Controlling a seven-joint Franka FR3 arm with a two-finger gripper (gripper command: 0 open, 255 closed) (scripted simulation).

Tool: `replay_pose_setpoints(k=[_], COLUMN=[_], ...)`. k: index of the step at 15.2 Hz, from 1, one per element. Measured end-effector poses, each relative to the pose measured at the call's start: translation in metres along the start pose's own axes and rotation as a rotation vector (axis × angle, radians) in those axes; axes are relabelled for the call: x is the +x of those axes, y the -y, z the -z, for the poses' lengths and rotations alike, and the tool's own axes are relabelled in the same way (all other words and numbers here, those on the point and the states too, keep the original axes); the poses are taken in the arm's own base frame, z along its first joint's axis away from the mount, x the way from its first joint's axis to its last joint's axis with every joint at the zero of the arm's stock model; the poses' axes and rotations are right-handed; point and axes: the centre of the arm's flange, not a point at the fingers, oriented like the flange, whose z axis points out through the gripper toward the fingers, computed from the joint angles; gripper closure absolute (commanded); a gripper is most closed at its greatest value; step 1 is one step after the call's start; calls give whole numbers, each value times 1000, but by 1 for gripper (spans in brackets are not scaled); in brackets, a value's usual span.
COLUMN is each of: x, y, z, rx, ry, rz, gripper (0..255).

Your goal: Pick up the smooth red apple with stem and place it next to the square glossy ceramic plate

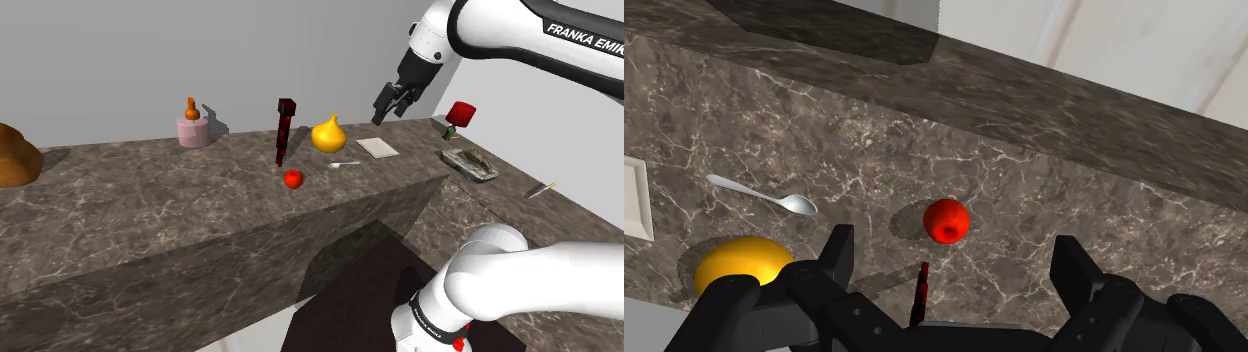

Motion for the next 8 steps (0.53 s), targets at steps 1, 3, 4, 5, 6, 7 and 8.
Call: replay_pose_setpoints(k=[1, 3, 4, 5, 6, 7, 8], x=[0, 6, 11, 17, 23, 32, 38], y=[0, -4, -6, -7, -9, -12, -15], z=[0, -15, -26, -37, -45, -58, -72], rx=[0, 12, 21, 30, 40, 50, 60], ry=[0, 2, 3, 3, 4, 5, 6], rz=[0, -5, -9, -13, -17, -21, -25], gripper=[0, 0, 0, 0, 0, 0, 0])
